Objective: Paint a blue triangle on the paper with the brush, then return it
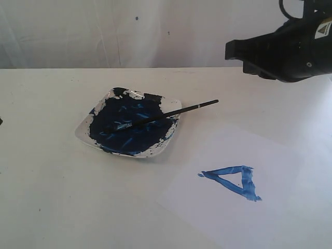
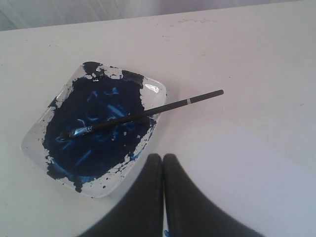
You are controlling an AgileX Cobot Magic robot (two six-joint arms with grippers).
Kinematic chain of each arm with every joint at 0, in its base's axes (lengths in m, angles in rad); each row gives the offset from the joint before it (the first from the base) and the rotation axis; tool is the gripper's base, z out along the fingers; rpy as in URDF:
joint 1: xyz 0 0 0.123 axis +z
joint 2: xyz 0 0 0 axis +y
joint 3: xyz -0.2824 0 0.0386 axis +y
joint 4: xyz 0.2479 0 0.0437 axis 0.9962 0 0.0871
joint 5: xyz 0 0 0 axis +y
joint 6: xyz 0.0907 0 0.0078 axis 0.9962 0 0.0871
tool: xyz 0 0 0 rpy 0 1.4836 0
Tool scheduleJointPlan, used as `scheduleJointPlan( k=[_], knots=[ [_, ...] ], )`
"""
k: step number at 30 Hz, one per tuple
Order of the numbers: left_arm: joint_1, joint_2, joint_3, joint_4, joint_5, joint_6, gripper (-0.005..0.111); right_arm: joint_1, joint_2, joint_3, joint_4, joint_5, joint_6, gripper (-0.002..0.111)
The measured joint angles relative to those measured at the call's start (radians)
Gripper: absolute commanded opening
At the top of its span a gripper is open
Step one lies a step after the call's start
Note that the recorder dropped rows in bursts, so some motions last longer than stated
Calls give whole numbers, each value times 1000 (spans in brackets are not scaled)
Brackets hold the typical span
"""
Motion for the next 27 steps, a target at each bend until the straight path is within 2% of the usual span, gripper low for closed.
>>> scheduleJointPlan(
  k=[10,27],
  knots=[
    [0,0,0,0,-2,0,0,0,-114,0,0,4,0,0],
    [0,0,0,0,-2,0,0,-2,-678,1,0,4,-2,0]
  ],
)
